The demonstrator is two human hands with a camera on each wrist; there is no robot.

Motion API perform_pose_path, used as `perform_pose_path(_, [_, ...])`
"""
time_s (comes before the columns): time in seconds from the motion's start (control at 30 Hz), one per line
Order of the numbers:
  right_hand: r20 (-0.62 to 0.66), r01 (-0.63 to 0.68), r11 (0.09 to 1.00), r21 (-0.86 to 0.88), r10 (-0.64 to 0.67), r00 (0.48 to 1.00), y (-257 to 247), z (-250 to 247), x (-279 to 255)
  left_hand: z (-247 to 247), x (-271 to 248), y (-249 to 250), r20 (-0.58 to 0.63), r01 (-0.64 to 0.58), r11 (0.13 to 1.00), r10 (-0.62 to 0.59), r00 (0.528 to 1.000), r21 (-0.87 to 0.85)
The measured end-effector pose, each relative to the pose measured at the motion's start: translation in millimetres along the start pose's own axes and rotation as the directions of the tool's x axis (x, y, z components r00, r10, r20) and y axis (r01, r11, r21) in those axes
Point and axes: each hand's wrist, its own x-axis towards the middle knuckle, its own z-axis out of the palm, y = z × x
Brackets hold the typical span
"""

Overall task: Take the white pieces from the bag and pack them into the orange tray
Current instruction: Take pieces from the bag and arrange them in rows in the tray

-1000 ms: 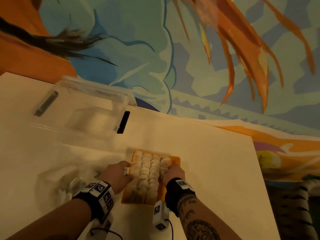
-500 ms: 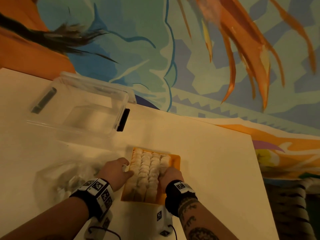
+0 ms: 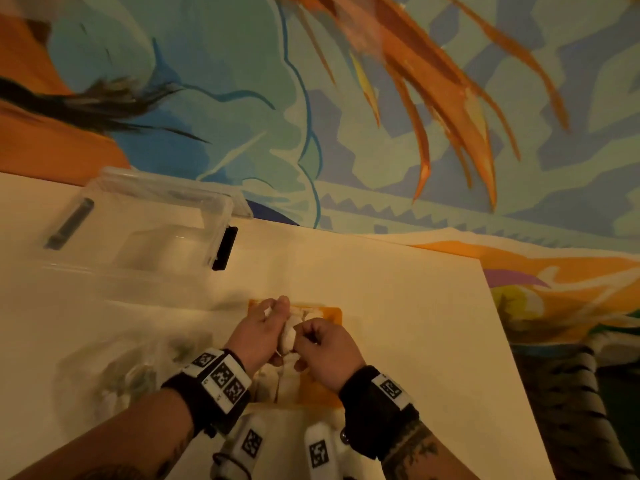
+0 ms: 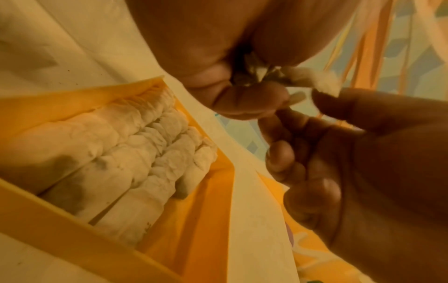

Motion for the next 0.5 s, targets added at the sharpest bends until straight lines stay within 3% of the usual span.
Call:
perform_pose_path(0.13, [0.021,-0.113,0.951,0.289,0.112,0.993,-4,-11,-12,8,-6,4,0.0,-0.093,0.986,0.094,0.996,0.139])
perform_pose_path(0.27, [0.002,0.026,0.997,0.078,-0.027,1.0,3,-10,-12,10,-10,8,0.027,-0.139,0.975,0.136,0.99,0.175])
perform_pose_path(0.5, [-0.167,0.123,0.991,-0.058,-0.131,0.977,1,-27,-4,-2,-13,-5,0.098,-0.141,0.983,0.13,0.987,0.121])
